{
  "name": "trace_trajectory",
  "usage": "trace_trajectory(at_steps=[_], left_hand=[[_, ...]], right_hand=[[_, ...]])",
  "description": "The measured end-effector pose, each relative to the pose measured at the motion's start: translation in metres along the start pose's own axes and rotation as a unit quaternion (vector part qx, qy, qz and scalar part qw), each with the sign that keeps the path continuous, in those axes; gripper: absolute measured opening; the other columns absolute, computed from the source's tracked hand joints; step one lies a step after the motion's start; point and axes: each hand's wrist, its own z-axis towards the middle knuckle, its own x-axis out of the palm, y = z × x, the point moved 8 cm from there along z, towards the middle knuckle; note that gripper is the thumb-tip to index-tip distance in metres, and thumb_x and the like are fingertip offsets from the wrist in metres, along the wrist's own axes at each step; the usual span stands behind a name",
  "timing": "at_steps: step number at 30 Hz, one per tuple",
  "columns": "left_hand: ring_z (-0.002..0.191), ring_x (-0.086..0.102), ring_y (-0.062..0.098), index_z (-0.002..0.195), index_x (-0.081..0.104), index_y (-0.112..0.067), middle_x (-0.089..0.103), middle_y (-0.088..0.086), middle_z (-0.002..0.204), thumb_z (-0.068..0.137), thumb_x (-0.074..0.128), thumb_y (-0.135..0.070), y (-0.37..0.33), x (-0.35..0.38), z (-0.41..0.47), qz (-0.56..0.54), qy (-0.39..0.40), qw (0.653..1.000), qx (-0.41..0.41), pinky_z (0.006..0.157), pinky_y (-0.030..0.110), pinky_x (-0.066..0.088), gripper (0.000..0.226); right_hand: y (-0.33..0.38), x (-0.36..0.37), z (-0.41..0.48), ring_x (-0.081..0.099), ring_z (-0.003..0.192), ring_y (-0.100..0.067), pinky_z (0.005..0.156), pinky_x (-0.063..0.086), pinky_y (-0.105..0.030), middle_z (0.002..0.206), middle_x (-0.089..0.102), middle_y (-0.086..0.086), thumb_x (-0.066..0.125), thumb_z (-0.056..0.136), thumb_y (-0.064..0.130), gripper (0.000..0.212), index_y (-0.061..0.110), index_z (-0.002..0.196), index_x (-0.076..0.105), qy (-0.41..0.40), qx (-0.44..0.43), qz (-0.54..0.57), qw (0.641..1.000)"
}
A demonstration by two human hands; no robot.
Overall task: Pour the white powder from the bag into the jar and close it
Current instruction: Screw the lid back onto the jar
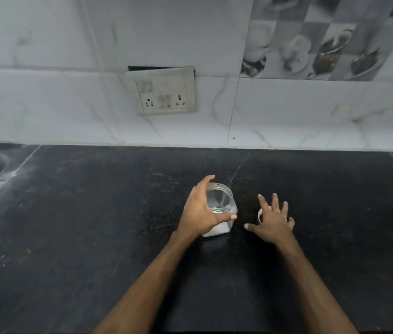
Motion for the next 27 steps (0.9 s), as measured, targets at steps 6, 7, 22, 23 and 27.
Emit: trace_trajectory(at_steps=[6, 7, 22, 23, 27], left_hand=[[0.122, 0.054, 0.01, 0.136, 0.034, -0.04, 0.058, -0.018, 0.125, 0.043, 0.096, -0.043, 0.018, 0.004, 0.004, -0.114, -0.036, 0.993, 0.011, 0.105, 0.041, 0.046, 0.112], [0.121, 0.054, 0.009, 0.134, 0.035, -0.041, 0.059, -0.018, 0.125, 0.043, 0.096, -0.043, 0.019, 0.005, 0.005, -0.123, -0.033, 0.992, 0.014, 0.105, 0.042, 0.047, 0.11], [0.118, 0.062, 0.009, 0.144, 0.027, -0.027, 0.059, -0.01, 0.13, 0.056, 0.095, -0.029, 0.027, 0.013, 0.013, -0.193, -0.038, 0.98, 0.04, 0.101, 0.037, 0.051, 0.111], [0.117, 0.062, 0.008, 0.146, 0.023, -0.024, 0.057, -0.013, 0.128, 0.058, 0.094, -0.028, 0.027, 0.014, 0.013, -0.194, -0.041, 0.979, 0.044, 0.102, 0.033, 0.05, 0.113], [0.113, 0.063, 0.012, 0.146, 0.02, -0.023, 0.053, -0.014, 0.124, 0.056, 0.095, -0.021, 0.032, 0.017, 0.016, -0.215, -0.043, 0.974, 0.057, 0.099, 0.031, 0.051, 0.117]], right_hand=[[-0.022, 0.014, 0.009, 0.037, 0.137, -0.034, 0.107, 0.041, -0.05, 0.152, 0.036, -0.008, 0.078, 0.079, 0.046, 0.088, 0.032, 0.154, 0.034, -0.095, 0.02, 0.065, 0.993], [-0.025, 0.014, 0.012, 0.045, 0.131, -0.033, 0.105, 0.045, -0.047, 0.146, 0.043, -0.008, 0.082, 0.073, 0.044, 0.087, 0.031, 0.149, 0.043, -0.092, 0.033, 0.124, 0.987], [0.103, -0.038, -0.039, 0.061, 0.121, -0.009, 0.095, 0.055, -0.035, 0.13, 0.063, 0.009, 0.087, 0.061, 0.042, 0.053, 0.013, 0.098, 0.062, -0.248, -0.282, 0.397, 0.838], [0.102, -0.033, -0.039, 0.061, 0.122, -0.009, 0.097, 0.054, -0.034, 0.129, 0.064, 0.009, 0.087, 0.061, 0.042, 0.055, 0.012, 0.099, 0.063, -0.251, -0.287, 0.398, 0.834], [0.099, -0.027, -0.038, 0.062, 0.122, -0.013, 0.096, 0.053, -0.033, 0.128, 0.065, 0.007, 0.088, 0.061, 0.039, 0.048, 0.013, 0.091, 0.061, -0.264, -0.287, 0.414, 0.823]])
